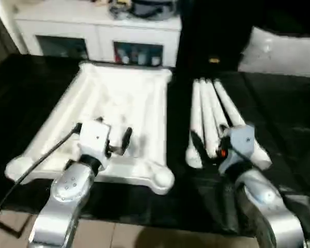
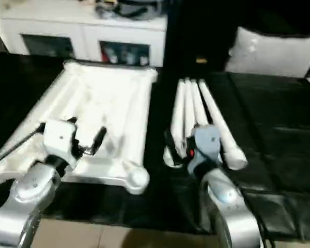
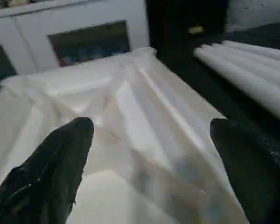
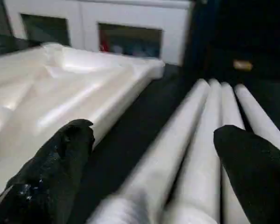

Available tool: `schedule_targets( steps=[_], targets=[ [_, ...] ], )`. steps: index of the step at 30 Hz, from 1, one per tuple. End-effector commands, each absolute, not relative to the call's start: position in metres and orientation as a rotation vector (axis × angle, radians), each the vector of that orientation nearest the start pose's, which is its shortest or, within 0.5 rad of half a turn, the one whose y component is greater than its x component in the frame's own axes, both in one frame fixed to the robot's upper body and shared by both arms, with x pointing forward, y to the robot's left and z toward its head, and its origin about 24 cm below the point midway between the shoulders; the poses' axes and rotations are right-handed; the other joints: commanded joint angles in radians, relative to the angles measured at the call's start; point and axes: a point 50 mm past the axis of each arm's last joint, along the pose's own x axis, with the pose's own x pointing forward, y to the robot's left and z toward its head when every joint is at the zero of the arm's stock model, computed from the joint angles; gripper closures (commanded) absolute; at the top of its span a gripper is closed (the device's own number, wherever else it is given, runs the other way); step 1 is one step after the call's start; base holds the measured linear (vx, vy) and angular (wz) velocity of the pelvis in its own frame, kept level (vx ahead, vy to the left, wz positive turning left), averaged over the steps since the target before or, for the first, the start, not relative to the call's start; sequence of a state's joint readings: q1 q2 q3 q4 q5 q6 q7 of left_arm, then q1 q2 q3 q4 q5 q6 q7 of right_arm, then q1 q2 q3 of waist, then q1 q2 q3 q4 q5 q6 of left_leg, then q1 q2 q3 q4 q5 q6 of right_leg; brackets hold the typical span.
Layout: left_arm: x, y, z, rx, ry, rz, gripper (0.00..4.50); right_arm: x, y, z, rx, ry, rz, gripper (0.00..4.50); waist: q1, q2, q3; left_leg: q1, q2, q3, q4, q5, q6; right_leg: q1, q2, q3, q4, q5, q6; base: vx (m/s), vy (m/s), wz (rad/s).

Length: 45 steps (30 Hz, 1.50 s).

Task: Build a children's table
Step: Move to table, then move table base

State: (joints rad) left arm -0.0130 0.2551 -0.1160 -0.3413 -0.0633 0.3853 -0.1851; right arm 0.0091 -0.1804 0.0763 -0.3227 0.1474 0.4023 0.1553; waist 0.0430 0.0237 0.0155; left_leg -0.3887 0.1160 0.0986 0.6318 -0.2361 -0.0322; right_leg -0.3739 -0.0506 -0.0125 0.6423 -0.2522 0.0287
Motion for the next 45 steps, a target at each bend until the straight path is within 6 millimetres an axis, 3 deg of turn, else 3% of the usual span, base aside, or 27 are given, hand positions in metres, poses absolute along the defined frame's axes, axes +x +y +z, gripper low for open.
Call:
schedule_targets(
  steps=[1,2,3,4,6,8,11,14,16,18,27,28,32,34,45],
  targets=[
    [0.248,0.153,0.085,0.215,0.097,-0.349,0.03,0.248,-0.143,0.077,-0.018,0.099,0.293,0.00,0.013,-0.022,-0.034,-0.003,0.042,-0.010,-0.067,-0.010,0.044,0.058,-0.099,0.045,-0.085,0.247,-0.053,-0.071,-0.119,0.04],
    [0.249,0.155,0.085,0.220,0.107,-0.370,0.03,0.249,-0.143,0.077,-0.014,0.101,0.301,0.00,0.018,-0.013,-0.027,0.012,0.048,-0.006,-0.076,-0.097,0.021,0.044,-0.086,0.041,-0.102,0.022,-0.059,-0.067,-0.103,-0.01],
    [0.249,0.156,0.086,0.224,0.111,-0.381,0.03,0.251,-0.143,0.077,-0.004,0.103,0.314,0.00,0.016,-0.004,-0.018,0.013,0.061,-0.009,-0.091,-0.165,0.005,0.038,-0.084,0.043,-0.109,-0.182,-0.081,-0.072,-0.077,0.00],
    [0.250,0.156,0.086,0.240,0.109,-0.407,0.03,0.252,-0.142,0.077,0.002,0.104,0.323,0.00,0.015,0.001,-0.013,0.015,0.074,-0.011,-0.102,-0.235,-0.014,0.030,-0.077,0.042,-0.111,-0.320,-0.100,-0.072,-0.077,0.00],
    [0.249,0.158,0.086,0.276,0.128,-0.515,0.03,0.254,-0.141,0.079,-0.003,0.101,0.363,0.00,0.017,0.005,-0.009,0.025,0.083,-0.012,-0.111,-0.317,-0.041,0.015,-0.074,0.048,-0.111,-0.384,-0.116,-0.028,-0.023,-0.01],
    [0.248,0.161,0.085,0.309,0.146,-0.599,0.03,0.257,-0.140,0.082,-0.007,0.092,0.405,0.00,0.018,0.007,-0.009,0.024,0.086,-0.011,-0.114,-0.317,-0.045,0.016,-0.074,0.048,-0.107,-0.356,-0.123,0.000,0.000,0.00],
    [0.246,0.164,0.087,0.315,0.177,-0.756,0.03,0.259,-0.140,0.087,-0.014,0.079,0.483,0.00,0.019,0.011,-0.012,0.022,0.088,-0.008,-0.115,-0.269,-0.048,0.021,-0.072,0.048,-0.093,-0.212,-0.154,0.000,0.000,0.00],
    [0.250,0.164,0.094,0.305,0.148,-0.896,0.37,0.258,-0.141,0.087,-0.079,0.107,0.614,0.00,0.024,0.019,-0.021,0.024,0.088,-0.001,-0.108,-0.189,-0.035,0.029,-0.071,0.044,-0.080,-0.027,-0.189,0.000,0.000,0.00],
    [0.251,0.163,0.095,0.312,0.144,-0.922,0.52,0.258,-0.141,0.087,-0.091,0.110,0.631,0.00,0.026,0.018,-0.022,0.021,0.088,0.003,-0.105,-0.142,-0.027,0.035,-0.072,0.042,-0.073,0.065,-0.202,0.000,0.000,0.00],
    [0.251,0.164,0.094,0.326,0.187,-1.031,0.79,0.257,-0.143,0.088,-0.105,0.112,0.685,0.00,0.025,0.012,-0.021,0.021,0.086,0.005,-0.103,-0.121,-0.013,0.040,-0.075,0.041,-0.073,0.088,-0.209,0.000,0.000,0.00],
    [0.251,0.175,0.086,0.421,0.340,-1.263,1.28,0.248,-0.144,0.091,-0.099,0.138,0.865,0.00,0.022,0.011,-0.016,0.028,0.092,0.008,-0.109,-0.170,-0.006,0.037,-0.079,0.044,-0.082,-0.048,-0.226,0.000,0.000,0.00],
    [0.252,0.176,0.085,0.428,0.345,-1.269,1.54,0.247,-0.143,0.092,-0.095,0.145,0.890,0.00,0.021,0.010,-0.016,0.028,0.093,0.008,-0.110,-0.172,-0.005,0.037,-0.079,0.044,-0.082,-0.050,-0.230,0.000,0.000,0.00],
    [0.257,0.177,0.084,0.443,0.361,-1.285,1.73,0.242,-0.140,0.090,-0.099,0.176,0.959,0.00,0.023,0.007,-0.017,0.028,0.095,0.009,-0.109,-0.157,0.001,0.038,-0.082,0.044,-0.081,-0.039,-0.242,0.000,0.000,0.00],
    [0.259,0.180,0.080,0.446,0.391,-1.302,1.93,0.238,-0.140,0.087,-0.108,0.212,0.999,0.00,0.022,0.001,-0.017,0.027,0.094,0.012,-0.107,-0.136,0.009,0.040,-0.082,0.044,-0.080,-0.019,-0.245,0.000,0.000,0.00],
    [0.268,0.180,0.070,0.478,0.427,-1.347,2.77,0.227,-0.137,0.082,-0.149,0.273,1.076,0.00,0.021,0.003,-0.017,0.029,0.099,0.012,-0.107,-0.140,0.006,0.039,-0.086,0.045,-0.082,-0.039,-0.254,0.000,0.000,0.00]
  ],
)
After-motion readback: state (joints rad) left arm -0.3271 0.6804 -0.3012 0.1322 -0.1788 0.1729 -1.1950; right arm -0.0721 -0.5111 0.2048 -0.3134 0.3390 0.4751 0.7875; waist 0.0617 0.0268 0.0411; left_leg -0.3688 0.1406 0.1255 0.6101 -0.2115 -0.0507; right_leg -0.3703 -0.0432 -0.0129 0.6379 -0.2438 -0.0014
